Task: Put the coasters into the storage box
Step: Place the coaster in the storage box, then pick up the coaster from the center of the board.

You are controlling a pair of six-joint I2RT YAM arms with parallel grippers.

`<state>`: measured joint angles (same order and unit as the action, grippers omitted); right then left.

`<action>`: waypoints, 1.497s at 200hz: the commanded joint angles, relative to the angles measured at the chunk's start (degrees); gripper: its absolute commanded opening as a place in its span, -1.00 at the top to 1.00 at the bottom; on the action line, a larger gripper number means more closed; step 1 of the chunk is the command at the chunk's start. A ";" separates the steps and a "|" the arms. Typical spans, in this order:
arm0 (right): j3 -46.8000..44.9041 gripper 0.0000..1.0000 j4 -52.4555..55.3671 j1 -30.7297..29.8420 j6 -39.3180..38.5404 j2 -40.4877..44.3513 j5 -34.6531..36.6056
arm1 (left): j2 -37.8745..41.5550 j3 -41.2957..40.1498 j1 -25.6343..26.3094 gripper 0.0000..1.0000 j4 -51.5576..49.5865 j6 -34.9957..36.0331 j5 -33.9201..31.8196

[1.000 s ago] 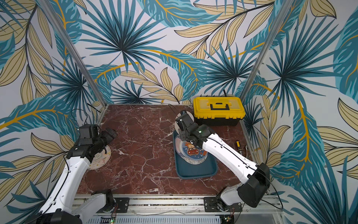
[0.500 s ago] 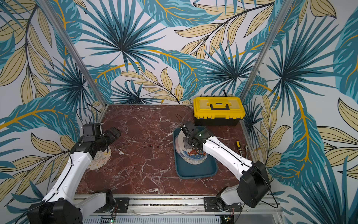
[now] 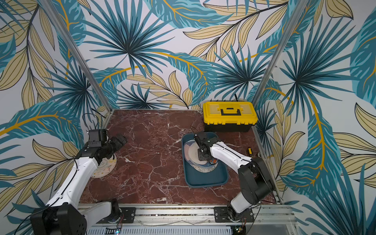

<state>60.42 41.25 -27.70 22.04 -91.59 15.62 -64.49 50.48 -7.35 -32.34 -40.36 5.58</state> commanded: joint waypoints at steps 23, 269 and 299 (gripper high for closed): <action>-1.46 0.25 -0.49 0.14 -0.11 -2.35 0.13 | -0.94 -0.51 -0.47 -0.99 0.59 0.28 0.08; 3.74 -0.99 -8.81 0.03 -6.38 11.69 -17.10 | -13.75 5.55 -3.50 -0.99 -12.60 1.86 -20.39; 5.23 -0.99 -12.03 -0.84 -6.93 8.53 -19.22 | -16.38 5.68 -5.47 -1.00 -12.57 2.89 -21.38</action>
<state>64.29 33.71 -27.68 15.62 -80.75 0.12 -79.09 54.41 -11.11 -43.31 -39.07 -13.69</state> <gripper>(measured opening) 0.994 0.997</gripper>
